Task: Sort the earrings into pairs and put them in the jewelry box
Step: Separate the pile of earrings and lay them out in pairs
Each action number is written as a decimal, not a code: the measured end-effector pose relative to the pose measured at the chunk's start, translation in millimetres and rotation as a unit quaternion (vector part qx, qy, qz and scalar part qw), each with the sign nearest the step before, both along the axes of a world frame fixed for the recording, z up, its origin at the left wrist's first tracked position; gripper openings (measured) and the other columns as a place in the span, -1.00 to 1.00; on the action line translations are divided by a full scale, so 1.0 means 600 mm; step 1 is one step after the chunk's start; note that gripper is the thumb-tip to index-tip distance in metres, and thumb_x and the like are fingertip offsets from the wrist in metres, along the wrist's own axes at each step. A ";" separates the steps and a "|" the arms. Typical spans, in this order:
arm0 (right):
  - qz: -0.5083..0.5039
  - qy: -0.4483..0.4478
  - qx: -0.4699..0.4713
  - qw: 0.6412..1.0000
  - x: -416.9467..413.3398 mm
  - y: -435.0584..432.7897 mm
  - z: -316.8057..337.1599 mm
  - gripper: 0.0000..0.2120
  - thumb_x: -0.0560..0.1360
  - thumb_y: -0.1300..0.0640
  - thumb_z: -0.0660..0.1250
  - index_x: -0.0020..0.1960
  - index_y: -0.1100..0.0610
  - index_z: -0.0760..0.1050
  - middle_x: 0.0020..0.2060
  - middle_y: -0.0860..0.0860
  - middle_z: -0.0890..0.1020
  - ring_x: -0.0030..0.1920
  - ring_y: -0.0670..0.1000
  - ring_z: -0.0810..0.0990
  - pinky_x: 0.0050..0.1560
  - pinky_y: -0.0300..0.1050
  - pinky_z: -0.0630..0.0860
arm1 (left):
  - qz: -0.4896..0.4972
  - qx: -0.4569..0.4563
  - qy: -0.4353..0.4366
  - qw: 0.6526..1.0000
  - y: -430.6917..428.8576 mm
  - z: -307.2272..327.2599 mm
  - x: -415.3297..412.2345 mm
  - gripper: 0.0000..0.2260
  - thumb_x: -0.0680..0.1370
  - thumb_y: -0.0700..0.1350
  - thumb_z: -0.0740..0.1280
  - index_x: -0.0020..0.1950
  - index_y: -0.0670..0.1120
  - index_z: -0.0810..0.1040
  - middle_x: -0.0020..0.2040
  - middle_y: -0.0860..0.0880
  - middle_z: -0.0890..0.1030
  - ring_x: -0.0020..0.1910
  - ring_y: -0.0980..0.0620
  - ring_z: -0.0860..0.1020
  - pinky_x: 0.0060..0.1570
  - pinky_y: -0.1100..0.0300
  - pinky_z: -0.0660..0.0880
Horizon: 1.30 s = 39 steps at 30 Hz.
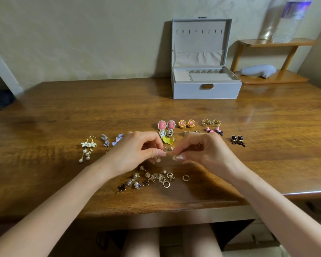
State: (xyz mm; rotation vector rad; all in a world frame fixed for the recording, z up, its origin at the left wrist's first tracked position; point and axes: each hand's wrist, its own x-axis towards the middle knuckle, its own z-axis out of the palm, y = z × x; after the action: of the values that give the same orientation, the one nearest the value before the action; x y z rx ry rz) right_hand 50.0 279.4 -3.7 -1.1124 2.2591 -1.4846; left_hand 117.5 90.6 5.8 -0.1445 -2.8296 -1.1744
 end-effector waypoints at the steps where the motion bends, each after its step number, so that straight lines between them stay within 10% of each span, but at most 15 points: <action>1: -0.002 -0.001 0.004 1.000 -0.001 0.001 0.000 -0.80 0.33 0.35 0.47 -0.20 0.06 0.65 -0.22 -0.04 0.66 -0.22 -0.16 0.61 -0.20 -0.41 0.49 | -0.004 0.007 -0.004 1.000 0.002 0.000 -0.002 -0.98 0.47 -0.16 0.38 -0.13 -0.10 0.58 -0.23 0.02 0.65 -0.27 0.19 0.62 -0.18 0.41 0.51; 25: -0.042 0.019 0.032 0.998 -0.004 -0.009 -0.025 -0.70 0.25 0.34 0.54 -0.12 0.06 0.57 -0.29 0.00 0.68 -0.27 -0.11 0.64 -0.10 -0.19 0.58 | -0.041 -0.146 0.032 0.988 0.017 -0.024 -0.033 -0.65 0.46 -0.13 0.41 -0.36 0.19 0.32 -0.30 0.19 0.42 -0.24 0.38 0.40 -0.24 0.45 0.28; 31: -0.081 0.090 0.053 0.991 0.001 -0.024 -0.033 -0.65 0.27 0.34 0.52 -0.10 0.02 0.50 -0.32 -0.10 0.66 -0.27 -0.20 0.58 -0.22 -0.47 0.42 | -0.023 -0.129 0.044 0.990 0.008 -0.036 -0.033 -0.87 0.48 -0.16 0.39 -0.13 0.05 0.48 -0.18 0.20 0.51 -0.20 0.33 0.46 -0.23 0.43 0.32; 39: -0.010 0.036 0.069 0.997 -0.011 -0.009 0.002 -0.66 0.34 0.40 0.45 -0.03 0.05 0.48 -0.32 -0.04 0.68 -0.30 -0.10 0.63 -0.15 -0.18 0.56 | -0.017 -0.106 0.046 0.993 0.005 -0.035 -0.029 -0.88 0.45 -0.14 0.43 -0.09 0.02 0.53 -0.13 0.12 0.58 -0.16 0.27 0.51 -0.18 0.38 0.42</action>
State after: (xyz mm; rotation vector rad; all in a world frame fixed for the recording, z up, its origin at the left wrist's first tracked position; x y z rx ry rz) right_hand 43.6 274.0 -2.5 -1.1219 2.3864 -1.2916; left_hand 99.8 93.9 -15.3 -0.2543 -2.8735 -0.8448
